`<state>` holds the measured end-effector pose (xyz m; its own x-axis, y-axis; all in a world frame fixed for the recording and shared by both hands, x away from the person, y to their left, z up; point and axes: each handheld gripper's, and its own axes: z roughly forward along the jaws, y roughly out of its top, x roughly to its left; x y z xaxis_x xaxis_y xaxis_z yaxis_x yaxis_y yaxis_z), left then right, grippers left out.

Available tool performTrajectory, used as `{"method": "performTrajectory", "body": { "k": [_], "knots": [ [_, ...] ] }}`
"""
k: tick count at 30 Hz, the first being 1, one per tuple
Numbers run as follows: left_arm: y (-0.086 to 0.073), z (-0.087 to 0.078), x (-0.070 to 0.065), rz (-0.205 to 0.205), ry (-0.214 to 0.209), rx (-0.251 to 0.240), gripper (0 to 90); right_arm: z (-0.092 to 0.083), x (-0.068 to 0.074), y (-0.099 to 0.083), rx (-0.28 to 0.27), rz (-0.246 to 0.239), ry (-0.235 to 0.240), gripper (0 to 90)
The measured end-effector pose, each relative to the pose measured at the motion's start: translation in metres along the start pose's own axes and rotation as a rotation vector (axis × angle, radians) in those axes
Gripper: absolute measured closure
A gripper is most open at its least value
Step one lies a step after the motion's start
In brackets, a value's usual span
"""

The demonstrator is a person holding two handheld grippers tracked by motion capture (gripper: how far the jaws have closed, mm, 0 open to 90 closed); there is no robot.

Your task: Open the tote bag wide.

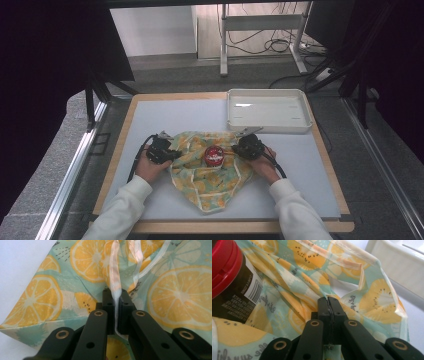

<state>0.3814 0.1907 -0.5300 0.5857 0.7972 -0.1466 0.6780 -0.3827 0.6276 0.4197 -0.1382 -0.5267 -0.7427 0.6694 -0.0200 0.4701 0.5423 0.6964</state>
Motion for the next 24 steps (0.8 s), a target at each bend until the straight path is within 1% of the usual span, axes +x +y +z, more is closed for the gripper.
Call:
{"method": "performTrajectory", "body": {
  "k": [1,2,3,4,6,7,8,9,10,11,12,13,14,16,17,18,19,20,21,22,23,24],
  "knots": [
    [0.000,-0.002,0.001,0.006,-0.011,0.000,85.6,0.000,0.000,0.000,0.000,0.001,-0.001,87.4],
    [0.001,-0.004,0.001,0.009,-0.023,-0.009,80.8,0.000,0.000,0.000,-0.002,0.003,-0.001,83.7],
    [0.002,-0.007,0.002,0.010,-0.034,-0.017,73.3,-0.001,0.000,0.001,-0.010,0.007,-0.002,77.8],
    [0.002,-0.011,0.002,0.009,-0.032,-0.025,66.2,-0.002,0.000,0.001,-0.022,0.007,-0.006,72.2],
    [0.005,-0.025,0.004,-0.005,-0.029,-0.078,51.6,-0.007,0.001,0.004,-0.055,0.015,-0.021,59.8],
    [0.006,-0.038,0.006,-0.023,-0.034,-0.123,40.4,-0.013,0.000,0.007,-0.086,0.047,-0.013,50.8],
    [0.006,-0.038,0.006,-0.023,-0.034,-0.123,36.4,-0.013,0.000,0.007,-0.086,0.047,-0.013,50.8],
    [0.007,-0.046,0.008,-0.037,-0.041,-0.156,33.7,-0.021,-0.001,0.009,-0.122,0.081,0.001,46.1],
    [0.007,-0.053,0.009,-0.043,-0.061,-0.175,33.7,-0.021,-0.001,0.009,-0.122,0.081,0.001,46.1],
    [0.007,-0.062,0.010,-0.052,-0.107,-0.204,31.8,-0.027,0.000,0.011,-0.142,0.088,-0.009,43.1],
    [0.007,-0.062,0.010,-0.052,-0.107,-0.204,31.9,-0.027,0.000,0.011,-0.142,0.088,-0.009,43.1],
    [0.008,-0.067,0.008,-0.055,-0.116,-0.221,31.9,-0.031,0.000,0.012,-0.152,0.090,-0.012,41.8],
    [0.008,-0.071,0.006,-0.045,-0.121,-0.237,32.4,-0.035,0.000,0.013,-0.167,0.091,-0.017,41.0],
    [0.009,-0.074,0.002,-0.019,-0.130,-0.239,35.5,-0.045,0.002,0.015,-0.196,0.103,-0.012,40.7],
    [0.010,-0.075,-0.002,-0.002,-0.131,-0.237,43.9,-0.054,0.003,0.017,-0.215,0.107,0.000,41.1],
    [0.011,-0.075,-0.007,0.017,-0.135,-0.232,43.9,-0.054,0.003,0.017,-0.215,0.107,0.000,41.1],
    [0.012,-0.075,-0.010,0.028,-0.141,-0.227,49.3,-0.060,0.005,0.018,-0.225,0.105,0.015,43.3],
    [0.013,-0.074,-0.015,0.051,-0.152,-0.215,56.5,-0.063,0.006,0.019,-0.229,0.101,0.024,45.6],
    [0.014,-0.074,-0.019,0.063,-0.156,-0.207,61.8,-0.068,0.008,0.020,-0.233,0.091,0.038,47.3],
    [0.016,-0.074,-0.024,0.084,-0.158,-0.198,66.4,-0.071,0.009,0.020,-0.234,0.089,0.048,49.1],
    [0.016,-0.073,-0.027,0.090,-0.163,-0.196,76.1,-0.075,0.013,0.021,-0.242,0.078,0.066,55.8],
    [0.018,-0.074,-0.030,0.100,-0.171,-0.190,76.1,-0.075,0.013,0.021,-0.242,0.078,0.066,55.8]
  ]
}}
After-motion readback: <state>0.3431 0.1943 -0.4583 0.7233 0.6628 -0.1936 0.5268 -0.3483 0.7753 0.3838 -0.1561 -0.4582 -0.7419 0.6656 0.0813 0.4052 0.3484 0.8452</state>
